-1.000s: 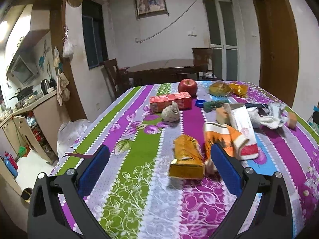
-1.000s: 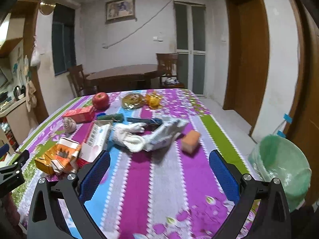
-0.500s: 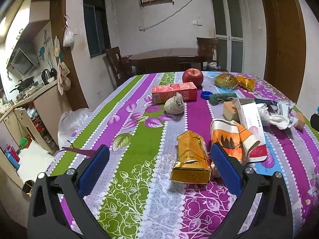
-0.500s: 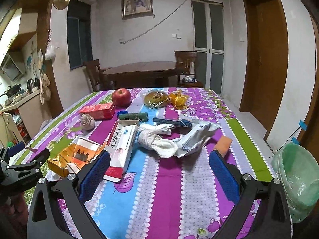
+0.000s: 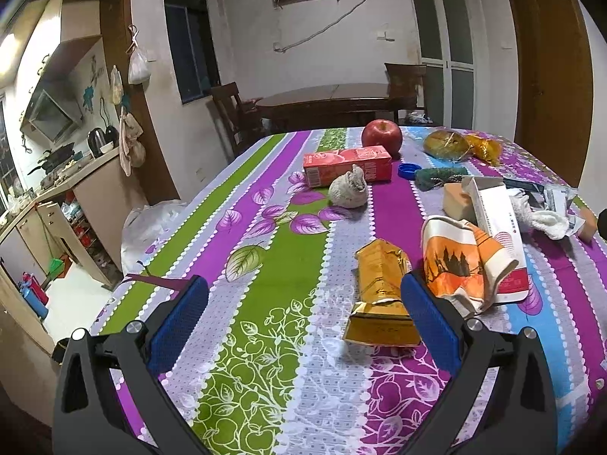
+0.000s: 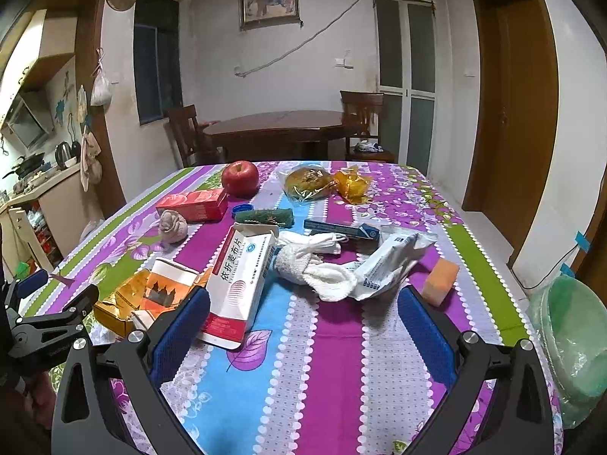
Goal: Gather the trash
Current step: 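Move both grippers toward the trash items on the tablecloth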
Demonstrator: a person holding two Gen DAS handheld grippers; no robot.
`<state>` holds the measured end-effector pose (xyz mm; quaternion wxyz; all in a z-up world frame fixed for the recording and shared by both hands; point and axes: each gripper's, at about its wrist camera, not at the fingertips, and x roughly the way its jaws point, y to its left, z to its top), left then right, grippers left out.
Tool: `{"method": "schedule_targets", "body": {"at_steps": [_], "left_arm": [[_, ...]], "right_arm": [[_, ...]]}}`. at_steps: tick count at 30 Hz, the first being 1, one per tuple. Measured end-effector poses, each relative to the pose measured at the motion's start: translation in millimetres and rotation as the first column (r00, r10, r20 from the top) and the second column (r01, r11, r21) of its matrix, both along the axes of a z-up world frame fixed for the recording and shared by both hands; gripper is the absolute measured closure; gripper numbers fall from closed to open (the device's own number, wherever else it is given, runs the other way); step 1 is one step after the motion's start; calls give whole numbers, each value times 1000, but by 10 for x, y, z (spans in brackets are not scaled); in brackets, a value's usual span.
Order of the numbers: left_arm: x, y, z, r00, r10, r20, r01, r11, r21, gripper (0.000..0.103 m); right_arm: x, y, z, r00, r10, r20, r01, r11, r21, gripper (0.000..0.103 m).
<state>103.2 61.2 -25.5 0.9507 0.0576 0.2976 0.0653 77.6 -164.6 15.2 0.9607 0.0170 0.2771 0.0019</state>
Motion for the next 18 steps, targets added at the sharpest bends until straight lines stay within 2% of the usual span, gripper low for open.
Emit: {"method": "schedule_targets", "body": {"at_steps": [18], "left_arm": [[41,27,-40,1000,6,-18,-6,1000,-7,5]], "right_arm": [[177,155,-12,999,48,-22,-48,999,8,4]]}}
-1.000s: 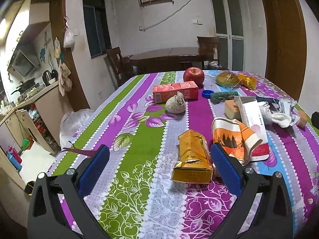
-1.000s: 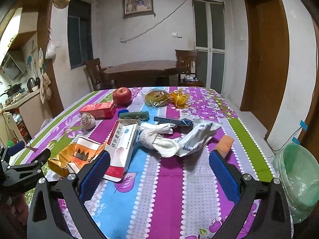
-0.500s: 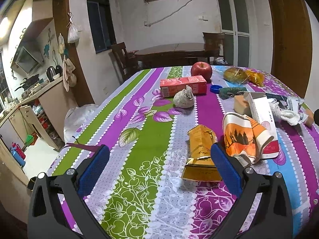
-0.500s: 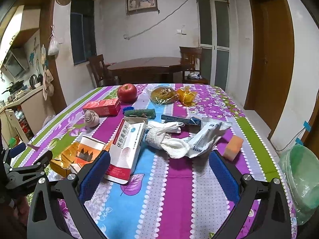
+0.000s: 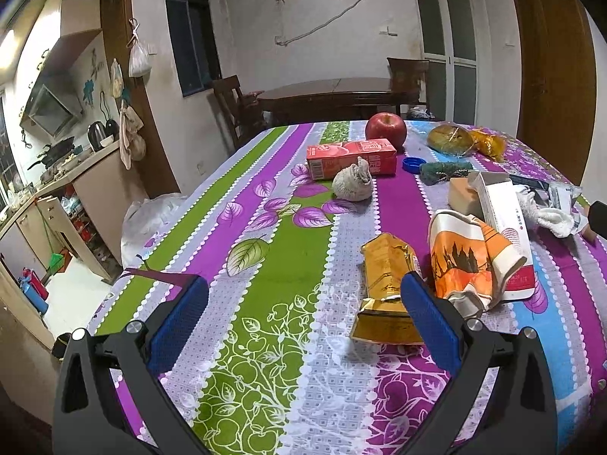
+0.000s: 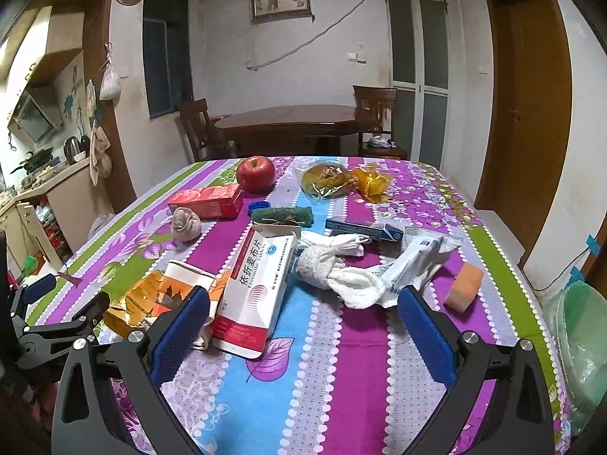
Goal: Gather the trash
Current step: 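Move both grippers toward the trash items on the tablecloth, then grasp the white medicine box with the right gripper while the left gripper grasps the gold wrapper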
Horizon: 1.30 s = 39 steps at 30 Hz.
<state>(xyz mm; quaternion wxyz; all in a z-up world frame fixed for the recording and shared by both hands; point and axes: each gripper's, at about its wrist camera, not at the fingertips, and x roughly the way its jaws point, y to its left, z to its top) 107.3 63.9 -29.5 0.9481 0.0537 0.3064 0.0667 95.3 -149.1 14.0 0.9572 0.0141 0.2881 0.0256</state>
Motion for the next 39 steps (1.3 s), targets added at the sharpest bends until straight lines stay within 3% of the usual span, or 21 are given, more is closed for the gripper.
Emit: {"method": "schedule_targets", "body": {"at_steps": [18,27,31,37,39], "left_arm": [[40,30,-47,1000,1,-20,-2,1000,-24,5],[77,161,-128,998,12,-63,-16,998,-69,5],[64,202,-134,998,10,-68,-16,996,-85,5],[57,236,-131,997,9,-71,-16,995,-96,5],[53,246,-128,997,9,-71,-16,995,-97,5]], "right_arm": [[154,20,-89,998,25,-51,-22,998,62,4],[427,91,-204,990,82,-113,-65,987,150,4],[655,132,-256,983,122,-140,-88,970,226,16],[1138,112,-442,965,127,-229,-47,944,326,18],[1231,149,-490,962,123,-246,-40,948,317,35]]}}
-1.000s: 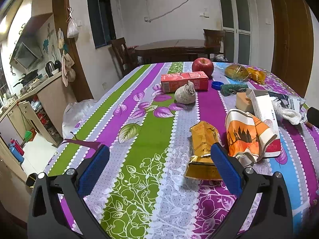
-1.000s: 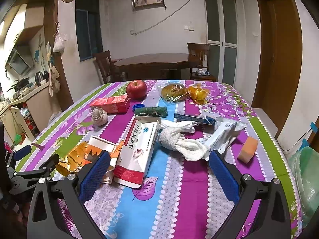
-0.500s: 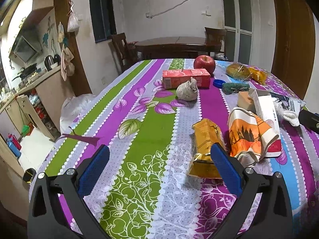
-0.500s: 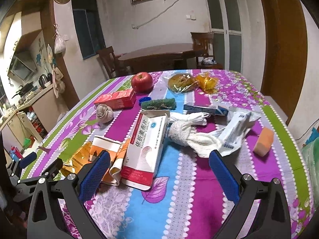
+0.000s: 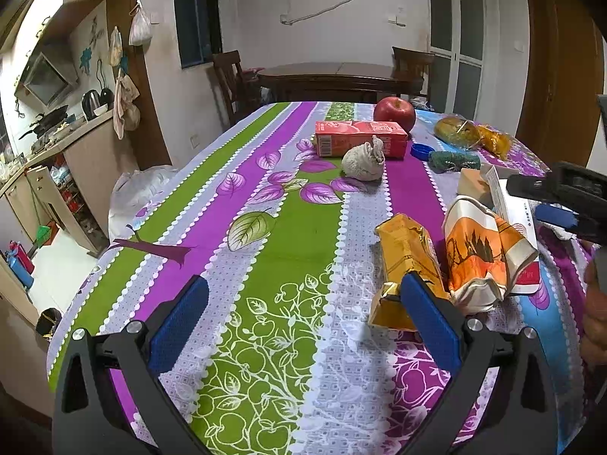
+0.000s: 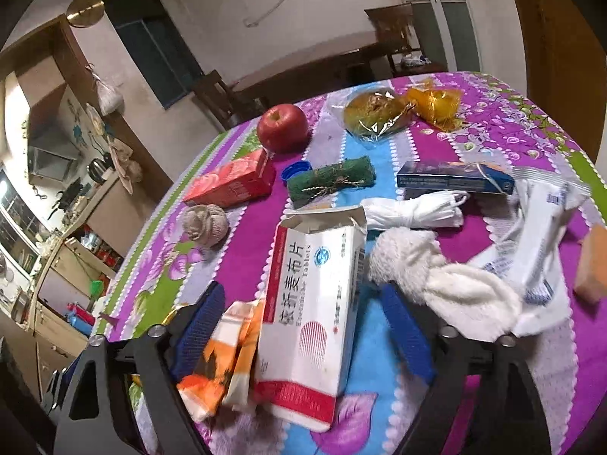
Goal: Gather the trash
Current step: 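Grasp the white medicine box with the right gripper while the left gripper grasps the gold wrapper, then carry the gold wrapper and white medicine box over the green trash bin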
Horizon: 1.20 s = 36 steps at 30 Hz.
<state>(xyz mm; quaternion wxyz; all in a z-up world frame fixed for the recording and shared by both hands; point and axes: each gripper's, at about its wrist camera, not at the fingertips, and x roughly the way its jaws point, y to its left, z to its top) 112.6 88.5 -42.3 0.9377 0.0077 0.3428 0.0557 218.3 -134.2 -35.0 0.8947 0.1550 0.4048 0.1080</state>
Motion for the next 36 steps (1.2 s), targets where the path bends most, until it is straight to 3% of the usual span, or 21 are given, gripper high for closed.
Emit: {"method": "schedule_targets", "body": {"at_steps": [1,7,13,19,23,25,26,28,30,33,36], "left_arm": [[0,1,3,1000,0,2,0,1000,0,5],[-70,9,61,998,-47,29,48,998,-31,5],[-17,-3,107,988,-155,30,157,975,-157,5],[247,-54,-29,980,-199,-25,184,942,-282,7],[380,-113,-130,968,-243,-62,208,915,-345,30],[451,-109,-219,958,-270,-97,212,893,-396,54],[471,-96,-266,952,-287,-107,217,877,-428,60],[471,-54,-293,948,-304,-96,223,848,-481,62],[440,-19,-275,953,-293,-78,220,846,-486,67],[327,35,-198,964,-262,-48,210,859,-466,69],[173,102,-39,977,-212,3,194,889,-415,69]], "right_arm": [[53,20,-41,1000,6,-19,-6,1000,0,47],[77,-96,-123,998,44,-43,-39,993,109,56],[-343,-394,66,999,10,45,-18,980,200,57],[-798,-631,294,993,-8,120,-21,970,243,57],[-1013,-691,377,991,9,136,-42,968,246,57],[-1099,-712,390,990,13,140,-47,970,237,57],[-1146,-727,399,990,14,143,-48,971,234,57],[-1188,-722,396,989,15,144,-48,972,228,57],[-1225,-729,400,989,18,146,-51,973,226,57],[-1266,-715,421,988,27,154,-60,975,215,57],[-1298,-692,434,986,36,162,-69,977,202,57]]}}
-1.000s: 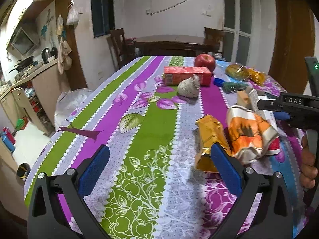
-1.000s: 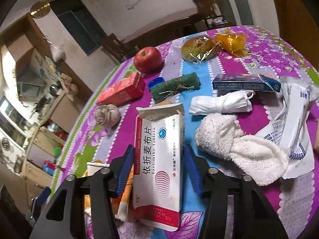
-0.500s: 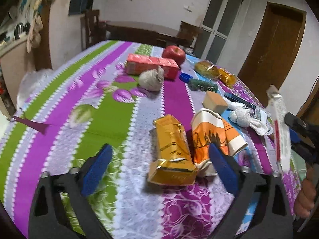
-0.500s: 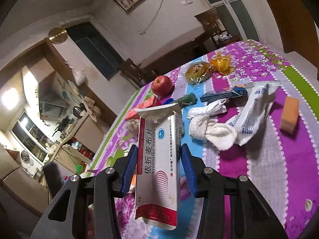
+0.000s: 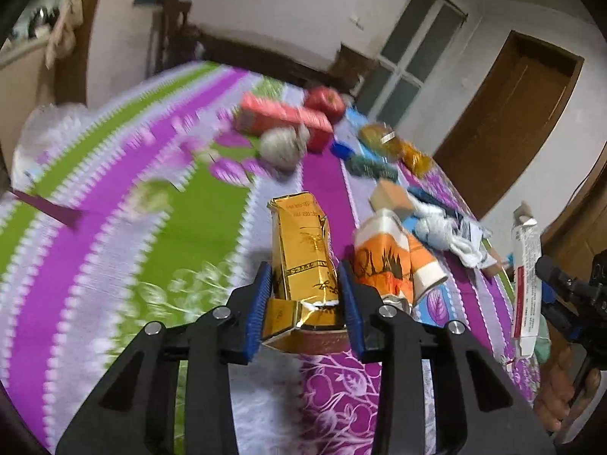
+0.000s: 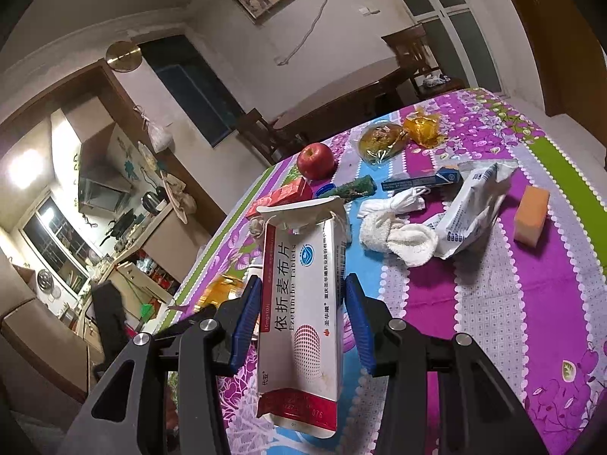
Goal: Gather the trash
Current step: 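Carry the gold wrapper and white medicine box over the green trash bin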
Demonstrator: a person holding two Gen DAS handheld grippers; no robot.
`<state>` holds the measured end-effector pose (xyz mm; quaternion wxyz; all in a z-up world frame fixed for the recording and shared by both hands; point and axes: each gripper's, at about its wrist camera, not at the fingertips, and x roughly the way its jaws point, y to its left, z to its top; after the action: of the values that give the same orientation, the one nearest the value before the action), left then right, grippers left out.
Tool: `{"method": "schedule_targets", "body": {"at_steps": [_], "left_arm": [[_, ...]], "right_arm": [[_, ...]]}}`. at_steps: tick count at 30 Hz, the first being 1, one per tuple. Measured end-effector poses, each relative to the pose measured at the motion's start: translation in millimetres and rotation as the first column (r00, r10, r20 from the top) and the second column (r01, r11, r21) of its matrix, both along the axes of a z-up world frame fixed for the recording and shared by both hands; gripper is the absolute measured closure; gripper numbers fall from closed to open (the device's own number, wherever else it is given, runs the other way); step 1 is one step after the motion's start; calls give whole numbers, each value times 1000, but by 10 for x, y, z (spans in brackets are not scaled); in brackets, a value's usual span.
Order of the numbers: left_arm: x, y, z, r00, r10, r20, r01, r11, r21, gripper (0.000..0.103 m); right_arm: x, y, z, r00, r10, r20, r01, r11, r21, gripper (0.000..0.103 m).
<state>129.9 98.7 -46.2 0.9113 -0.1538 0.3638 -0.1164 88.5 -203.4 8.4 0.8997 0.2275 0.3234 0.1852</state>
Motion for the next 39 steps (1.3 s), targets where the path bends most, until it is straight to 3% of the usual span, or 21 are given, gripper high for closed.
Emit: {"method": "schedule_targets", "body": {"at_steps": [4,8,15,22,25,28,32,35,36,39], "left_arm": [[-163,64,274,996,49,80,-53,998,46,70],[-247,-83,560,985,29,168,-47,994,103,70],[-106,-577,852,975,-98,200,72,988,134,70],[105,-1341,1000,940,-276,199,252,958,137,70],[199,-1797,1118,905,-370,212,346,927,142,70],[225,-2240,1203,859,-457,232,430,889,158,70],[211,-2917,1268,785,-575,231,544,818,187,70],[220,-3444,1264,720,-662,208,623,749,226,69],[232,-3675,1262,685,-703,192,662,711,239,69],[222,-4166,1251,613,-774,161,732,633,253,69]], "right_arm": [[-21,18,12,1000,6,5,-6,1000,1,57],[-48,16,69,1000,8,17,-8,1000,-1,57],[-228,-115,415,995,-18,102,22,999,-41,57],[-550,-737,795,970,-159,185,183,976,-117,57],[-747,-1127,933,949,-239,205,270,953,-140,56],[-1008,-1575,1088,912,-340,231,385,902,-195,56],[-1293,-2089,1255,870,-433,235,483,842,-238,56],[-1448,-2511,1345,842,-498,206,538,798,-272,56],[-1485,-2664,1368,835,-519,185,551,784,-287,56],[-1551,-3097,1388,809,-576,118,578,744,-335,56]]}}
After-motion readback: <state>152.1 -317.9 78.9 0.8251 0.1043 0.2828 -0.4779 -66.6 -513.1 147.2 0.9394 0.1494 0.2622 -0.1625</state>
